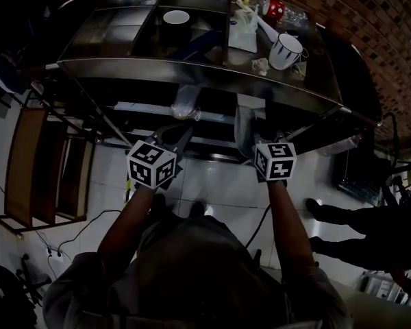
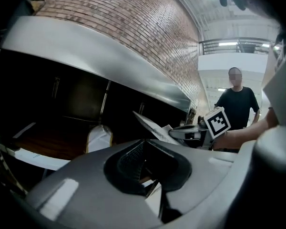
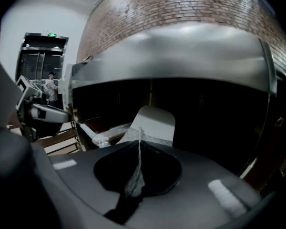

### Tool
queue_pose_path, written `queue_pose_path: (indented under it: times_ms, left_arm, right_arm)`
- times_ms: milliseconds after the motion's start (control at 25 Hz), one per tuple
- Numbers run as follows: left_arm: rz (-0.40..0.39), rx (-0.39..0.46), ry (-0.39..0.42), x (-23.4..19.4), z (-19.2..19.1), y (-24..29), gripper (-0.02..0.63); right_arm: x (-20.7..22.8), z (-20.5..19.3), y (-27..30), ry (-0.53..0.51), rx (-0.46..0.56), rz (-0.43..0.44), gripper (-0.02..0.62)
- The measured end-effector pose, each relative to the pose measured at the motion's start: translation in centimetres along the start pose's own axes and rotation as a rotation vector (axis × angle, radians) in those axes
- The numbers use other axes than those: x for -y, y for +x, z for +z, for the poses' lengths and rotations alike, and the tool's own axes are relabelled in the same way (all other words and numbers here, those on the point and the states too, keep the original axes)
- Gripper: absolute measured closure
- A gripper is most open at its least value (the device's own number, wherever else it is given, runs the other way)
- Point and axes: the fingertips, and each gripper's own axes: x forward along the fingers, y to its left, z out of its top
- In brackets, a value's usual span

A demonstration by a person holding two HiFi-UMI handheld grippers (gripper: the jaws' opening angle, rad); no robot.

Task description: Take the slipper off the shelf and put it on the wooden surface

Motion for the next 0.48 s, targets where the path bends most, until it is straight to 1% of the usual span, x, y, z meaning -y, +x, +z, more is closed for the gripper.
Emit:
queue_pose_path:
  times_ms: [120,200,320,480]
  left_arm:
    - [0.023,0.012,-0.005,-0.2,-0.2,-1.3,0.601]
    - [0.053,0.027,-0.011,-0.9,-0.2,-2.6,0.601]
    - [0.141,0.048,-0.032,-2.7,-0.4,-6.0,0.601]
    - [0.250,0.072,-0.062,-5.4,-1.2,-11.1,0.601]
  right_arm:
    - [-2.8,0.7,-0.6,-0.021,0.019,0.061,0.589]
    - [-4.6,1.1,-0.1,-0.037,0.029,0.101,0.589]
    - [-8.7,1.7,1.4,-0.073,0.028,0.199,0.589]
    - [-15.6,2.3,2.6,-0.110,0.032,0.340,0.589]
